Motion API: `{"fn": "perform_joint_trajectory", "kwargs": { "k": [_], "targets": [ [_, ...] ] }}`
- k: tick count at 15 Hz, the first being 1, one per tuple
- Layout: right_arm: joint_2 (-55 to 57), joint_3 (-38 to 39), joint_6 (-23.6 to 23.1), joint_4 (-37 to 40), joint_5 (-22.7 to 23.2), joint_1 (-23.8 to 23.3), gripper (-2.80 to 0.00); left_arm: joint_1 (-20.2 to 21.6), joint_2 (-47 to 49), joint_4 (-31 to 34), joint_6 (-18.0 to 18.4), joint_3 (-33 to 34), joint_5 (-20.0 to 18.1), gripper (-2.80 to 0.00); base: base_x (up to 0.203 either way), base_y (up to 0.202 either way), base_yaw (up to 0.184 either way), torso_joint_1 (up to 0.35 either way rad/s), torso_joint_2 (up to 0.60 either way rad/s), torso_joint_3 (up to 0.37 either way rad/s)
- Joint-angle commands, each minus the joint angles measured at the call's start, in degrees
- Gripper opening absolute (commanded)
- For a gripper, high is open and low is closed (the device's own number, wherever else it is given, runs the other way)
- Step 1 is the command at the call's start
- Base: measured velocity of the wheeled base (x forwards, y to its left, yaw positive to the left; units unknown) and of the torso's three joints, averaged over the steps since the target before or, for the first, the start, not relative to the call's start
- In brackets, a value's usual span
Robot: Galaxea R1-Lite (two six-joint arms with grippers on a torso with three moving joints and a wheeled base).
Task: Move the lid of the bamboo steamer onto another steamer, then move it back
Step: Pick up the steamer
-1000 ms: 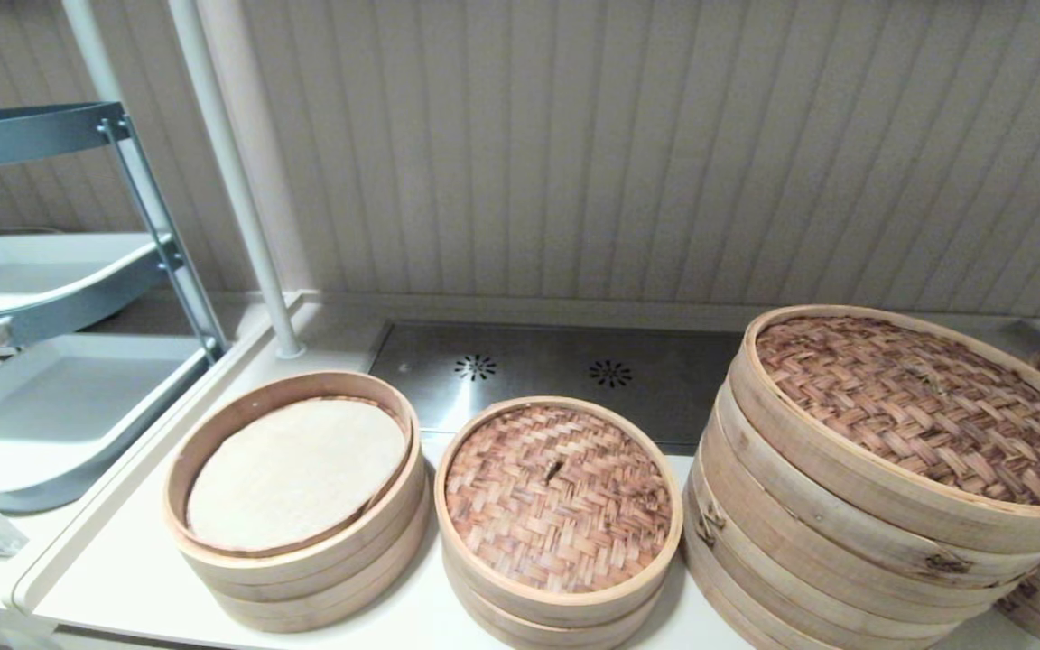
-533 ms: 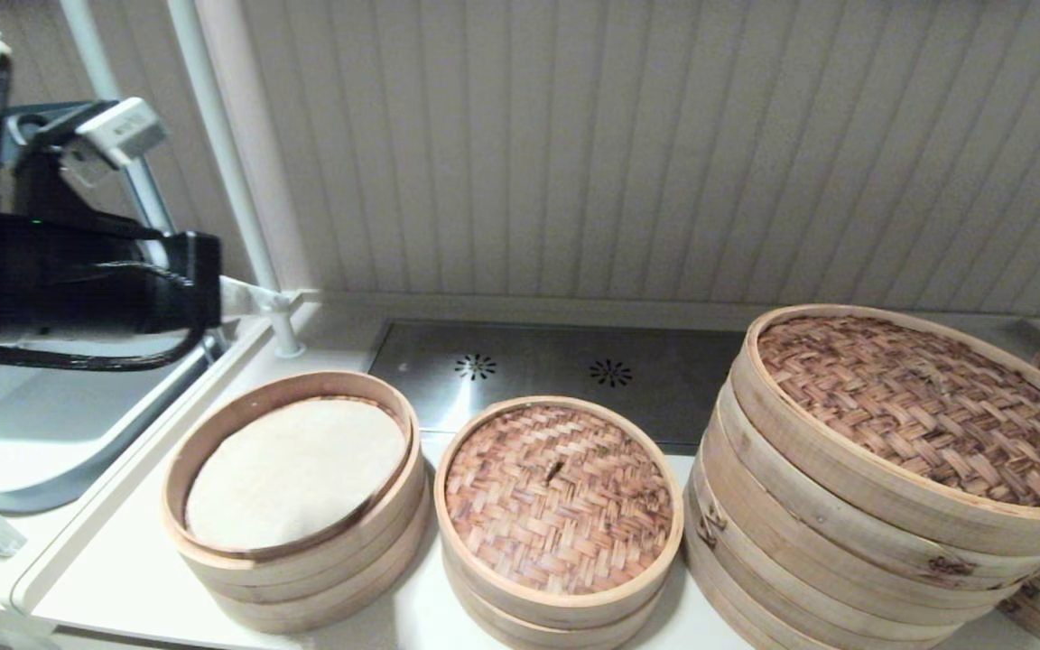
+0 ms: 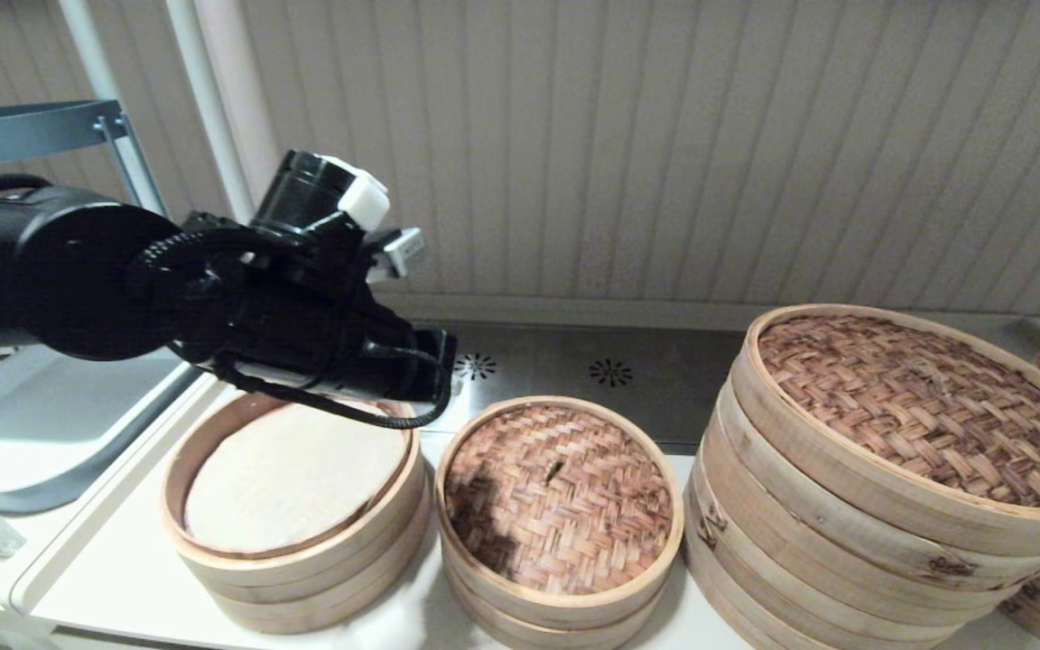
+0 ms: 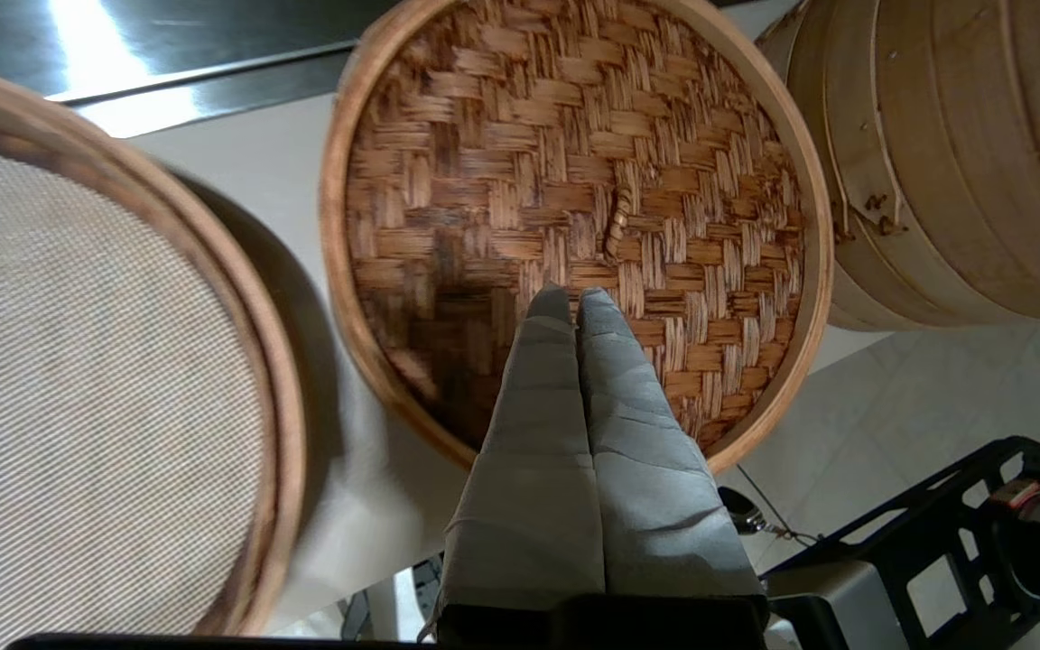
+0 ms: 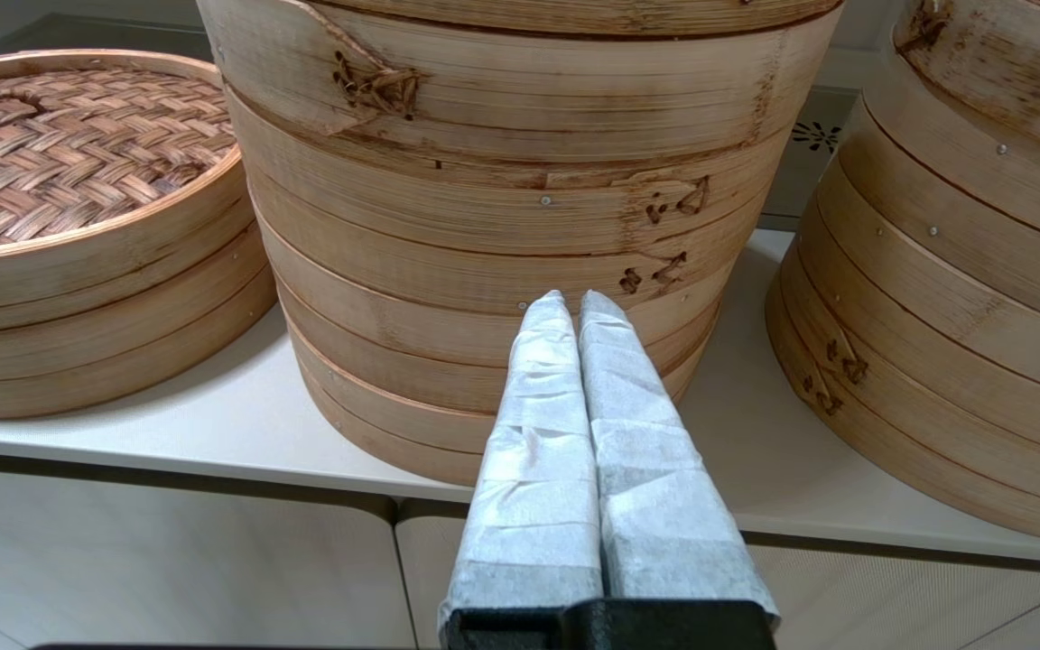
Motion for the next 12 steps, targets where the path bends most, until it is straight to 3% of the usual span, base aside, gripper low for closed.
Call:
{"fn": "perform_joint_trajectory", "kwargs": {
  "k": [1, 7, 12],
  "targets": [
    [0.1, 0.1, 0.0, 0.0, 0.0, 0.0, -2.8, -1.7, 5.6, -1.0, -0.4, -0.3, 0.6, 0.0, 0.0, 0.0, 0.0, 0.0, 0.0, 0.0],
    [0.1, 0.1, 0.0, 0.0, 0.0, -0.1, -2.8, -3.3, 14.1, -3.8, -0.9, -5.9, 2.8, 0.0, 0.0, 0.0, 0.0, 0.0, 0.0, 0.0],
    [0.1, 0.1, -0.1, 0.0, 0.0, -0.1, -2.8, -7.2, 19.9, -6.6, -1.1, -7.3, 12.6, 0.0, 0.0, 0.0, 0.0, 0.0, 0.0, 0.0]
  ]
}}
